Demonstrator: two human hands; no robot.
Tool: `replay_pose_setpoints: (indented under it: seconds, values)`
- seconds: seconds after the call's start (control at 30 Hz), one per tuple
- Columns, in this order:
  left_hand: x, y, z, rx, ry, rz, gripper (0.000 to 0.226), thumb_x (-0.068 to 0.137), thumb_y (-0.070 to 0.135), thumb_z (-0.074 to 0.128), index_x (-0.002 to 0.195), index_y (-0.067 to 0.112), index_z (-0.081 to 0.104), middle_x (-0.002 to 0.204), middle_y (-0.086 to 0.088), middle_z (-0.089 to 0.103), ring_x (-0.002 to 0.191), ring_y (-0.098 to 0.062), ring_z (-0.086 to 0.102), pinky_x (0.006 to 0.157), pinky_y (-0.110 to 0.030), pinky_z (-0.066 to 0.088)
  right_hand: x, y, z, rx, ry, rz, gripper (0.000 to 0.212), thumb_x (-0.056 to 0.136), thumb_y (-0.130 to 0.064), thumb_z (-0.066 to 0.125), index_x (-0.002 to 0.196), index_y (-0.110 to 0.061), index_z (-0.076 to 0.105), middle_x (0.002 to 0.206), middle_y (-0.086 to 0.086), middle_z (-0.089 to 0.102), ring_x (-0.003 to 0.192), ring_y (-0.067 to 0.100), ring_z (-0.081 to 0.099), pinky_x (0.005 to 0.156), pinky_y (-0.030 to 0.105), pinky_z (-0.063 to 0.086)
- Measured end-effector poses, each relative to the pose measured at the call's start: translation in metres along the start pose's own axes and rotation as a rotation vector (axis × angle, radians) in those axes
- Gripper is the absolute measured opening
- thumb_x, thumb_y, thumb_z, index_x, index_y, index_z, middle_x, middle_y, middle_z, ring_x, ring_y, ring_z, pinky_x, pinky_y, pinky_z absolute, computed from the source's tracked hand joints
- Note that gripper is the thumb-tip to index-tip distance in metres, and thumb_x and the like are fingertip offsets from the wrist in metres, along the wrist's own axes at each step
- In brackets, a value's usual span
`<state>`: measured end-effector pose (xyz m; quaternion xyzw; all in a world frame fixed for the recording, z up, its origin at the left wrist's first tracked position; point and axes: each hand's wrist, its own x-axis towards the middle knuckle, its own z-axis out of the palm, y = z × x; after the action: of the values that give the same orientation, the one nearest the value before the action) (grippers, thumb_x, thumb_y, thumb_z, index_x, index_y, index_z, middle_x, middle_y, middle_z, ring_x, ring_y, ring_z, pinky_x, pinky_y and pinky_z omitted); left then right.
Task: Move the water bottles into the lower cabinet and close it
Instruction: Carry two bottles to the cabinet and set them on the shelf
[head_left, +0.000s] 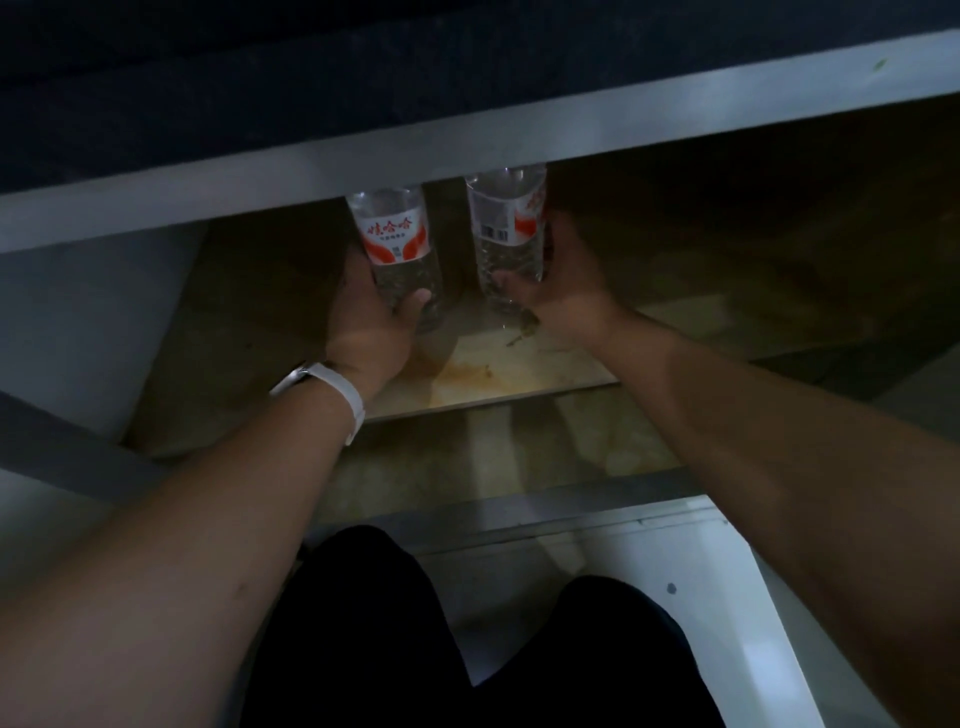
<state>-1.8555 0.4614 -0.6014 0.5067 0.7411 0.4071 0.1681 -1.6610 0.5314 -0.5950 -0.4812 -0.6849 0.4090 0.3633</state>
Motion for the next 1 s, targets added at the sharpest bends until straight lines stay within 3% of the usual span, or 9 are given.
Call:
replay_pose_setpoints:
  seconds: [0.2,0.27,0.33,0.47,0.63,0.73,1.0]
  values:
    - [-0.014,0.007,-0.010,0.035,-0.078,-0.049,0.067,0.091,0.027,0.070,0.148,0.033,0.035,0.144,0.007,0.053,0.134,-0.020,0.049,0.101,-0.032,0.038,-0.014,-0.013,-0.010,-0.012,-0.062,-0.004,0.062,0.079,-0.026,0.081,0.130,-0.030,0.045,0.117,-0.017,0.054,0.109,0.002,0.051,0.086,0.018,0.045]
    - [-0.029,0.010,-0.016,0.005,-0.098,-0.034,0.066,0.093,0.032,0.067,0.149,0.038,0.034,0.144,0.010,0.052,0.131,-0.015,0.050,0.099,-0.033,0.040,-0.023,-0.015,-0.017,-0.034,-0.062,0.005,0.063,0.080,-0.029,0.080,0.133,-0.031,0.045,0.128,-0.011,0.057,0.118,0.010,0.054,0.099,0.034,0.048]
    - [-0.047,0.011,-0.024,-0.053,-0.118,-0.013,0.067,0.095,0.035,0.066,0.151,0.040,0.031,0.147,0.013,0.049,0.125,-0.005,0.046,0.097,-0.030,0.038,-0.035,-0.018,-0.023,-0.114,-0.053,0.039,0.072,0.082,-0.040,0.077,0.142,-0.037,0.038,0.140,-0.009,0.052,0.125,0.016,0.053,0.100,0.041,0.047]
    - [-0.076,0.008,-0.040,-0.032,-0.109,0.056,0.063,0.095,0.031,0.065,0.152,0.034,0.036,0.151,0.011,0.045,0.135,-0.011,0.042,0.101,-0.026,0.035,-0.064,-0.023,-0.039,-0.409,-0.050,0.056,0.077,0.086,-0.056,0.064,0.151,-0.038,0.026,0.147,-0.003,0.045,0.121,0.019,0.054,0.088,0.034,0.047]
    - [-0.099,0.010,-0.053,0.210,-0.183,0.235,0.054,0.095,0.032,0.062,0.146,0.026,0.046,0.148,0.002,0.048,0.134,-0.022,0.046,0.108,-0.036,0.039,-0.107,-0.028,-0.047,-0.771,-0.026,-0.145,0.067,0.092,-0.054,0.055,0.149,-0.025,0.035,0.144,0.006,0.045,0.125,0.026,0.049,0.097,0.042,0.047]
    - [-0.109,0.017,-0.059,0.411,-0.232,0.381,0.053,0.096,0.039,0.058,0.146,0.027,0.046,0.150,0.001,0.047,0.137,-0.025,0.043,0.111,-0.048,0.037,-0.121,-0.033,-0.047,-0.855,-0.032,-0.231,0.063,0.093,-0.056,0.050,0.147,-0.024,0.038,0.145,0.004,0.045,0.128,0.025,0.046,0.098,0.042,0.045]
    - [-0.146,0.076,-0.098,0.565,-0.371,0.445,0.051,0.096,0.041,0.055,0.143,0.023,0.049,0.149,-0.004,0.048,0.135,-0.031,0.042,0.108,-0.049,0.035,-0.177,-0.094,-0.081,-0.940,-0.161,-0.106,0.059,0.091,-0.054,0.047,0.138,-0.019,0.051,0.138,0.008,0.052,0.124,0.030,0.049,0.096,0.046,0.047]
